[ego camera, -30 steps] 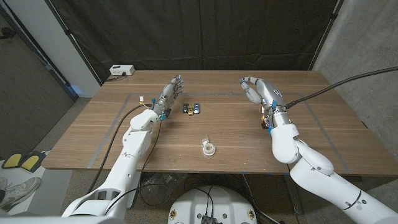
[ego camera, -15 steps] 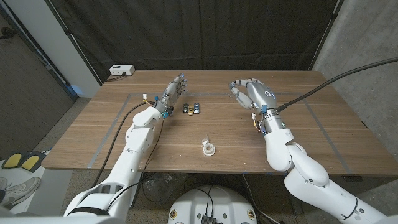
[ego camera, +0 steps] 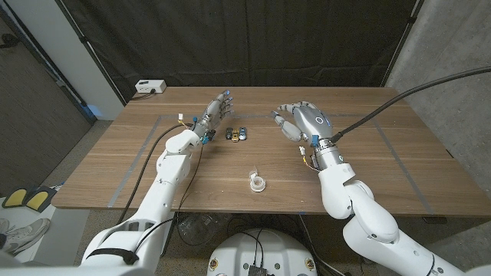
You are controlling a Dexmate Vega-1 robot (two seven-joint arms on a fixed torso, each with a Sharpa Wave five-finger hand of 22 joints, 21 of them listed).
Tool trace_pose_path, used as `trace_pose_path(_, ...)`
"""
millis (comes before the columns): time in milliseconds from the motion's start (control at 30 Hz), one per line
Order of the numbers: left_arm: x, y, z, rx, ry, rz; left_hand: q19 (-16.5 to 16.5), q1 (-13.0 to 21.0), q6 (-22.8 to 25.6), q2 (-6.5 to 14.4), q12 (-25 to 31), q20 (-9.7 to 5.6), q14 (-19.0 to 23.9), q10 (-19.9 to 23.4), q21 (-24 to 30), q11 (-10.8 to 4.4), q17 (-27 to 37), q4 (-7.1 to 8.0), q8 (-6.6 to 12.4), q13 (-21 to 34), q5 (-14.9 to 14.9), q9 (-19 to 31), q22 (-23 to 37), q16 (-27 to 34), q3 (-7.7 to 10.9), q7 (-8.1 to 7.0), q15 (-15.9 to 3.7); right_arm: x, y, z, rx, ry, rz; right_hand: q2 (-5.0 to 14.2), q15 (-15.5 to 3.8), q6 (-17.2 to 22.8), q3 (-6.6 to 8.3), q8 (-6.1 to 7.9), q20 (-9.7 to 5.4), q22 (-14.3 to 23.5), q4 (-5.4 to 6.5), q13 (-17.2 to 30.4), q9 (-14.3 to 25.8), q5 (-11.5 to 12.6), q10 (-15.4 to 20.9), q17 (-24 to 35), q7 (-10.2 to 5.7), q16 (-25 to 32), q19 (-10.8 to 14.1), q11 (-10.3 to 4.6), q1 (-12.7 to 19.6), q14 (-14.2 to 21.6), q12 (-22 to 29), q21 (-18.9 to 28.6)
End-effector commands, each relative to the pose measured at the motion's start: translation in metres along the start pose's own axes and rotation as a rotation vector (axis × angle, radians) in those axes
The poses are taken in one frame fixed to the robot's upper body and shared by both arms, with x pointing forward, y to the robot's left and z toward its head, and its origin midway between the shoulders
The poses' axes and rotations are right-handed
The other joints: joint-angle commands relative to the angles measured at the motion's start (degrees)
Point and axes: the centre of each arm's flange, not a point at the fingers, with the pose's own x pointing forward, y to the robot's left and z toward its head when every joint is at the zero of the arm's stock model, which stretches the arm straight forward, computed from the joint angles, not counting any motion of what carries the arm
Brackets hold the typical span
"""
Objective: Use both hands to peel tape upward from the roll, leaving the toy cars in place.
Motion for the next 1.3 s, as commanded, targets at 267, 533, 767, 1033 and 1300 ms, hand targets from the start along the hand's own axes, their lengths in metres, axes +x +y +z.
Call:
trace_pose_path(267, 0.016, 0.001, 0.001, 0.008, 0.007, -0.058, -0.3, 0.1, 0.2, 0.3, 0.0, 0.23, 0.4, 0.2, -0.3, -0.19, 0.2, -0.01, 0.09, 0.1, -0.2, 0.3, 0.3, 0.1, -0.2, -0.23, 0.25, -0.006, 0.022, 0.037, -0.072, -0.043, 0.126, -2.79, -3.75, -3.4, -1.52, -1.88, 0.04, 0.2, -1.72, 0.4, 0.3, -0.4, -2.5, 0.9, -0.67, -1.1, -1.4, -1.0, 0.2, -2.8, -1.5, 0.2)
trace_pose_path(533, 0.022, 0.001, -0.001, 0.008, 0.011, -0.076, -0.2, 0.1, 0.2, 0.3, -0.1, 0.29, 0.4, 0.2, -0.4, -0.11, 0.2, 0.01, 0.08, 0.1, -0.3, 0.3, 0.3, 0.0, -0.24, -0.19, 0.27, -0.001, 0.029, 0.041, -0.139, -0.066, 0.186, -5.41, -4.9, -8.2, -3.62, -3.12, -1.24, 0.4, -2.84, 1.1, 0.6, -2.4, -6.8, 1.7, -1.14, -2.1, -2.9, -2.28, 0.3, -7.1, -3.3, -0.2)
trace_pose_path(767, 0.026, 0.002, -0.001, 0.011, 0.014, -0.079, -0.2, 0.1, 0.1, 0.3, -0.1, 0.34, 0.4, 0.2, -0.5, -0.04, 0.2, 0.04, 0.06, 0.1, -0.3, 0.3, 0.3, 0.0, -0.29, -0.22, 0.23, 0.006, 0.033, 0.042, -0.178, -0.12, 0.238, -6.58, -4.96, -9.2, -4.5, -3.05, -1.8, 0.4, -2.95, 1.3, 0.6, -2.8, -7.4, 1.8, -1.07, -2.0, -3.1, -2.38, 0.0, -7.6, -3.5, -0.2)
trace_pose_path(1033, 0.028, 0.002, -0.002, 0.011, 0.016, -0.086, -0.2, 0.1, 0.2, 0.3, -0.1, 0.29, 0.4, 0.2, -0.6, -0.16, 0.3, 0.08, 0.09, 0.2, -0.3, 0.3, 0.3, -0.1, -0.34, -0.16, 0.21, 0.005, 0.038, 0.05, -0.22, -0.167, 0.292, -6.85, -5.7, -8.5, -4.78, -2.4, -2.2, 0.4, -3.5, 1.5, 0.7, -2.7, -5.9, 1.9, -1.12, -1.1, -1.5, -2.53, 1.1, -5.8, -2.8, 0.5)
trace_pose_path(1300, 0.028, 0.002, -0.003, 0.008, 0.018, -0.088, -0.1, 0.1, 0.2, 0.3, -0.2, 0.33, 0.4, 0.2, -0.7, -0.11, 0.3, 0.12, 0.07, 0.2, -0.4, 0.3, 0.4, -0.1, -0.4, -0.15, 0.26, -0.005, 0.043, 0.058, -0.239, -0.156, 0.296, -6.23, -5.74, -8.4, -4.74, -2.03, -2.8, 0.5, -3.76, 2.0, 0.8, -2.7, -3.0, 2.4, -1.1, 0.0, -1.3, -2.7, 2.5, -3.9, -1.4, 0.8)
